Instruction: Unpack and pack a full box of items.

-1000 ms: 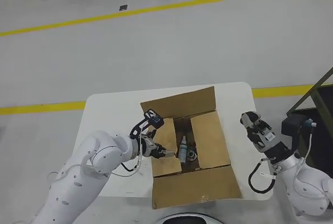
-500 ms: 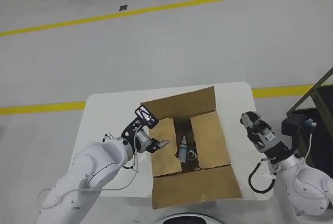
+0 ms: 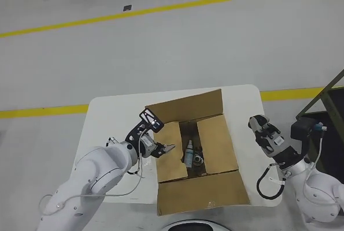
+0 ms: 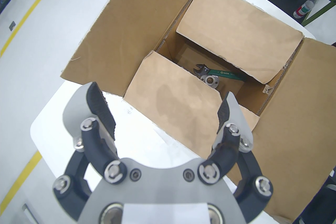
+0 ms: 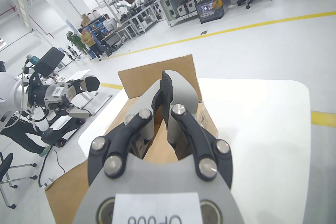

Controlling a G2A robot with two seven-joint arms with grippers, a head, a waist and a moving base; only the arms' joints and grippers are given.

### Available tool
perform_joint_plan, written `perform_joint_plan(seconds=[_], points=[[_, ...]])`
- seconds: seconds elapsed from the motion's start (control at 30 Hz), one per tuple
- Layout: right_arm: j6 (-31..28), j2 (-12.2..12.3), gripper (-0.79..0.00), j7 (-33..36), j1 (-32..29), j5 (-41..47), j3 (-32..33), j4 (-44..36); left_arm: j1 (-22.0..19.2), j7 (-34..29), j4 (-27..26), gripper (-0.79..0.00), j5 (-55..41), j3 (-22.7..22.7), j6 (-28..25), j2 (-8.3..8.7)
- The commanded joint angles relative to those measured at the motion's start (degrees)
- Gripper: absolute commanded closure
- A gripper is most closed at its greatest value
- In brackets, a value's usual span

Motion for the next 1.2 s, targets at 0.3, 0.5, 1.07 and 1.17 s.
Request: perform_joint_plan(seconds=[0.3,0.5,1.07,1.17], points=[[0.0,0.0,0.0,0.0,0.0,0.0,0.0,0.0,0.71,2.18,-0.81,-0.785,1.44,0.25,0.83,-0.07],[0.0,0.0,0.0,0.0,0.0,0.0,0.0,0.0,1.3,5.35,-2.94,-0.785,6.53,0.39,0.55,-0.07],[0.0,0.0,0.0,0.0,0.0,0.0,0.0,0.0,19.33,16.75,-9.24,-0.785,7.04,-21.72,-22.98,3.78],[0.0,0.0,0.0,0.0,0.0,0.0,0.0,0.0,23.82,18.76,-10.12,-0.785,5.22,-26.31,-27.65,4.37]])
